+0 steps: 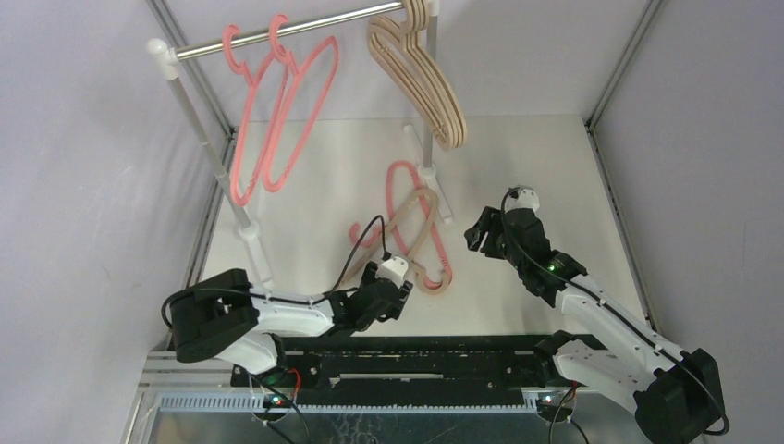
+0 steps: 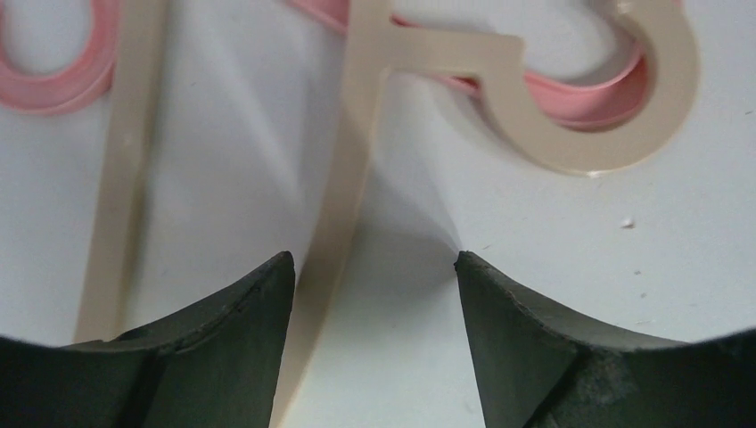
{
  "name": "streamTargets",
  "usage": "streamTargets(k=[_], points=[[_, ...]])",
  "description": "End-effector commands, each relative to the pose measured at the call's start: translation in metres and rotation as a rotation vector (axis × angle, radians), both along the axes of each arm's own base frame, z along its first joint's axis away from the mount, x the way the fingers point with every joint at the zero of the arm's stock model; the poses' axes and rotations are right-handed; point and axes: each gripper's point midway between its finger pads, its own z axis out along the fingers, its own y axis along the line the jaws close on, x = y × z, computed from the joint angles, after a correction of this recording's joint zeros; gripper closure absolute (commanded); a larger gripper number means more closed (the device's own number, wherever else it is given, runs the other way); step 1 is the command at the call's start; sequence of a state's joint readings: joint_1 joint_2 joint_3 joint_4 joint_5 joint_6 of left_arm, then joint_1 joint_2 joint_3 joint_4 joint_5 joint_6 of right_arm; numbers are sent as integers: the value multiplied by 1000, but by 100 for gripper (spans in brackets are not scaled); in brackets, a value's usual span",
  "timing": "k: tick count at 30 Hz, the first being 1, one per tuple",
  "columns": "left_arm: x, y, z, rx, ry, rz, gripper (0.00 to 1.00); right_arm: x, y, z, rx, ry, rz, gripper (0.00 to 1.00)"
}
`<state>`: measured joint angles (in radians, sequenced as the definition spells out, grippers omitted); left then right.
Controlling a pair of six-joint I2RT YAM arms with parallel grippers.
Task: Organize the hangers
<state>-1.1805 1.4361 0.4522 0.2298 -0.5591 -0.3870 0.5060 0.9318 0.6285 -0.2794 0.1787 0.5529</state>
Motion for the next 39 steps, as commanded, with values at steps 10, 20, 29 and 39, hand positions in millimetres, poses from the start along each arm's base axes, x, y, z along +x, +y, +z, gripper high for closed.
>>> streamTargets(k=[10,20,29,39], points=[[-10,-19,-17,16,107,-76,62,4,-11,9,63,-54,-20,33],[2,-11,9,30,85,-7,100,3,-17,4,60,-52,-28,33],[35,10,138,-206,-112,117,100,5,-20,0,64,-48,-33,33],[39,17,196,-461,-182,145,100,5,-22,-4,72,-45,-35,33]])
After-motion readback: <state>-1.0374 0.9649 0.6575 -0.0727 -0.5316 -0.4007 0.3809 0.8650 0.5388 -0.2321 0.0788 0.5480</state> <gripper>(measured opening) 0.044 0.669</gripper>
